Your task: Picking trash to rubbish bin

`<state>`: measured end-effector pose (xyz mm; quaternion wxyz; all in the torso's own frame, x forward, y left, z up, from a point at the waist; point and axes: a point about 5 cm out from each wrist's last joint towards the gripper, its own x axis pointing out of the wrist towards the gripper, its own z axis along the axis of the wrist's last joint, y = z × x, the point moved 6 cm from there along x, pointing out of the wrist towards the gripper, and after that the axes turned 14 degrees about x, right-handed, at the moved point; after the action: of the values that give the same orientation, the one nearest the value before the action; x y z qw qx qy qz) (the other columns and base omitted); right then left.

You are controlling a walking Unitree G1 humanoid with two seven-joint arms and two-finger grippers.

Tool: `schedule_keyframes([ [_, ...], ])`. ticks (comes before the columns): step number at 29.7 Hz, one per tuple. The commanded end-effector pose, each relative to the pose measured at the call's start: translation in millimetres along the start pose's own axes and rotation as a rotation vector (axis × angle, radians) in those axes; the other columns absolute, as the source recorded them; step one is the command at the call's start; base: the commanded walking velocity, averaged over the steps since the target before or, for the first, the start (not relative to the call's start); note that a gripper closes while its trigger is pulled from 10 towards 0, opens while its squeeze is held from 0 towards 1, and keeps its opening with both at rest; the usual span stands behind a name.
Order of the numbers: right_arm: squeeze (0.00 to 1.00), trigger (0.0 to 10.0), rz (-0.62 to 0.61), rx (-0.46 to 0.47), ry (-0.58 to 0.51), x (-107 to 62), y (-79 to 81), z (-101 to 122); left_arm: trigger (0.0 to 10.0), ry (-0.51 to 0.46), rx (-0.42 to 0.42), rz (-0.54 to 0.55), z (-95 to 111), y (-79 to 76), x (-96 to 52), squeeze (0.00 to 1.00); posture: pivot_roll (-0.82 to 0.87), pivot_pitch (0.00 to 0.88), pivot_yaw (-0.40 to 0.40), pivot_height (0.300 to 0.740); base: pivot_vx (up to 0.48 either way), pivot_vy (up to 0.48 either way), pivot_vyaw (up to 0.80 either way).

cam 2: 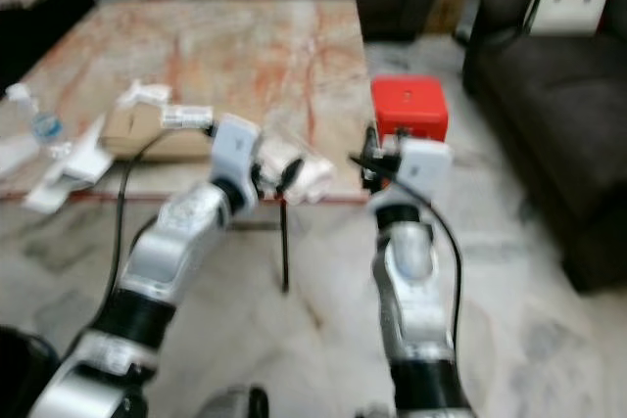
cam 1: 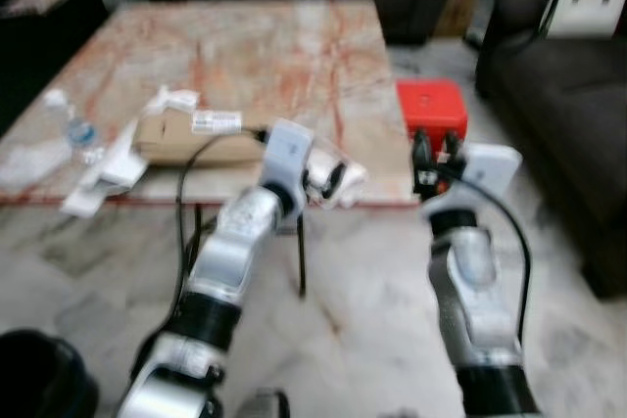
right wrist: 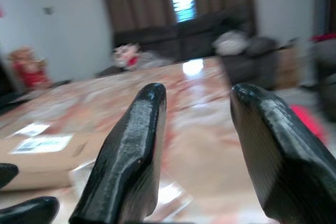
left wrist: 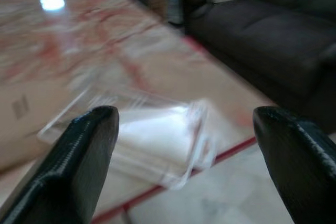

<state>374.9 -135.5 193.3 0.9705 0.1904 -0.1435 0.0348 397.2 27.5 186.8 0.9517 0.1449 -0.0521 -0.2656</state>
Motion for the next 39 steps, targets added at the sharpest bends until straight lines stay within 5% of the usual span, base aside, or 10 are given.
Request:
schedule_keyframes([
  [1, 0.0, 10.0, -0.005, 0.012, 0.002, -1.7, -0.4, -1.1, 10.0, 0.011, 0.009, 0.017, -5.7, 4.4, -0.5, 0.0, 0.05, 0.138, 0.037, 0.74, 0.0, 0.0, 0.0],
  [13, 0.0, 10.0, -0.001, 0.014, 0.011, -3.9, 1.1, -4.4, 10.0, 0.033, -0.008, 0.085, -15.6, 15.2, 20.3, 0.0, 0.05, 0.132, 0.034, 0.74, 0.0, 0.0, 0.0],
  [32, 0.0, 10.0, -0.003, 0.023, 0.036, -8.6, 5.2, -12.3, 10.0, 0.024, 0.017, 0.083, -8.4, 7.9, 45.9, 0.0, 0.04, 0.153, 0.036, 0.74, 0.0, 0.0, 0.0],
  [39, 0.0, 10.0, -0.079, -0.005, 0.037, -5.2, -12.5, -10.8, 10.0, -0.112, 0.011, 0.097, 12.3, 4.6, 44.7, 0.0, 0.03, 0.163, 0.04, 0.74, 0.0, 0.0, 0.0],
])
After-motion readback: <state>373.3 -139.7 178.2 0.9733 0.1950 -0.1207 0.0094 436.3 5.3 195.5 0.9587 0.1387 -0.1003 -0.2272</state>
